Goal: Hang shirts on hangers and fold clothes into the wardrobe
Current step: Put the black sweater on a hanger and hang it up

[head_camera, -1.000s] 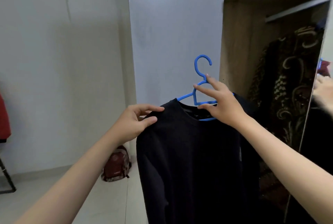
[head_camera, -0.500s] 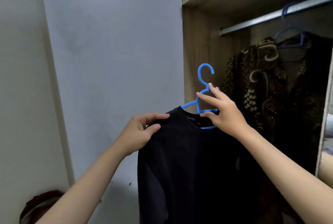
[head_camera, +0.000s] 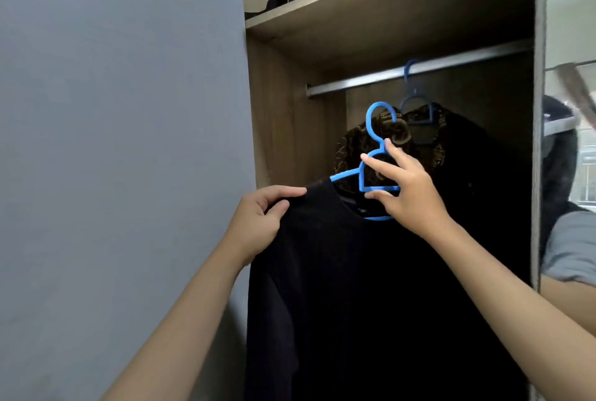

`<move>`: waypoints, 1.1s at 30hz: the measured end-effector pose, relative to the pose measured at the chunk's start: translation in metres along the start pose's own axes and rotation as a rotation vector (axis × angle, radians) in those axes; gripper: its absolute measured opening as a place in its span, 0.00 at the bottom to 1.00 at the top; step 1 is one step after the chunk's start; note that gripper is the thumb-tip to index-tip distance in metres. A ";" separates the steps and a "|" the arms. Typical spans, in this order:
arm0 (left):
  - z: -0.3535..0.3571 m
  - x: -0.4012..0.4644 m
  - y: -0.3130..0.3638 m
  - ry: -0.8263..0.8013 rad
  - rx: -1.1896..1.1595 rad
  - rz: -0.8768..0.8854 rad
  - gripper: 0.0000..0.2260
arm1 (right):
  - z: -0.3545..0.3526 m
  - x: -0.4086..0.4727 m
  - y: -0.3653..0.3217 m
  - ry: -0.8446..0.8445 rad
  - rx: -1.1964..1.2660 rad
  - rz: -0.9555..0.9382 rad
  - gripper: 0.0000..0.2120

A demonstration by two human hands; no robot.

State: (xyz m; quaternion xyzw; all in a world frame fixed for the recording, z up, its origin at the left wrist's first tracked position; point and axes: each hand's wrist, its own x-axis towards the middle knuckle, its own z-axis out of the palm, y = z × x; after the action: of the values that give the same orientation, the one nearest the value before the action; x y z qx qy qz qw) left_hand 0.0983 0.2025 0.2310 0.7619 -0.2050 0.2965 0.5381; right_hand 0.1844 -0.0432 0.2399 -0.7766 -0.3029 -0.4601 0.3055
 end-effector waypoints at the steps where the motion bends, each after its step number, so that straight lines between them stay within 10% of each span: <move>1: 0.004 0.011 -0.003 0.002 -0.014 0.009 0.16 | -0.003 0.005 0.005 0.026 -0.006 0.005 0.32; 33: 0.132 0.266 -0.006 -0.138 -0.167 0.247 0.13 | -0.042 0.158 0.172 0.332 0.081 0.286 0.38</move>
State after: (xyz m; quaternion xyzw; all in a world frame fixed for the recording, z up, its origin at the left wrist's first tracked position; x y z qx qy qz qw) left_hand 0.3298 0.0818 0.3735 0.7022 -0.3575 0.2890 0.5436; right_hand 0.3533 -0.1532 0.3648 -0.7122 -0.1535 -0.5211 0.4445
